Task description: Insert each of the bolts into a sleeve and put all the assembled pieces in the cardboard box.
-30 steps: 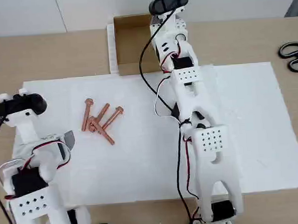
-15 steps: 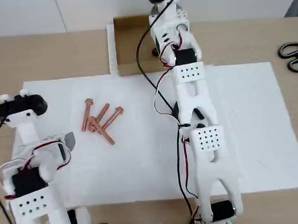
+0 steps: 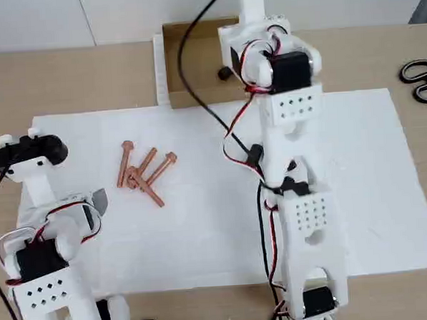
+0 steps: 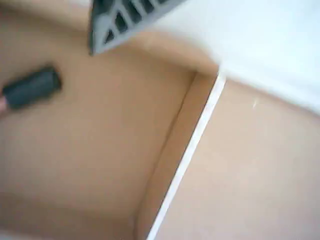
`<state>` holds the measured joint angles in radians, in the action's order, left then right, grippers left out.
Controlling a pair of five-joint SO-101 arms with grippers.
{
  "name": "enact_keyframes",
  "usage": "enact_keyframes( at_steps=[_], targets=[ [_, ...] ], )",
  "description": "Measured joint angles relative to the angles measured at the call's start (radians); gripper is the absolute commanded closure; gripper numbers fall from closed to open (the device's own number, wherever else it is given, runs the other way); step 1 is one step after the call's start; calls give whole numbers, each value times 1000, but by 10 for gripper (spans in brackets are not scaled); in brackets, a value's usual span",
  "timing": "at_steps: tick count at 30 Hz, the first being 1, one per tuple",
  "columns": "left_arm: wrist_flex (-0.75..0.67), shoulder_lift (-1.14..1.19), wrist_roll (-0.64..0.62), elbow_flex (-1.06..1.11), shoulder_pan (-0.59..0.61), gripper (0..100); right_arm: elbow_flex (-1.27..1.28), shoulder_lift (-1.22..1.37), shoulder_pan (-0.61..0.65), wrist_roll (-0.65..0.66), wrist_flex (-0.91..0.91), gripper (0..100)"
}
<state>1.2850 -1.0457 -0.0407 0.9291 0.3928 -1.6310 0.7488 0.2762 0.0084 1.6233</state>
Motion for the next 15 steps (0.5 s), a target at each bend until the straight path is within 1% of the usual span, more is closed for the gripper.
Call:
enact_keyframes(
  at_steps=[2,7,11,15],
  targets=[
    [0,0,0,0,0,746,0,-60,-6,0,46,836],
    [0,0,0,0,0,746,35,-150,-26,0,71,837],
    [0,0,0,0,0,746,235,-216,-35,0,72,837],
    [0,0,0,0,0,746,535,-410,-35,0,74,837]
  ],
)
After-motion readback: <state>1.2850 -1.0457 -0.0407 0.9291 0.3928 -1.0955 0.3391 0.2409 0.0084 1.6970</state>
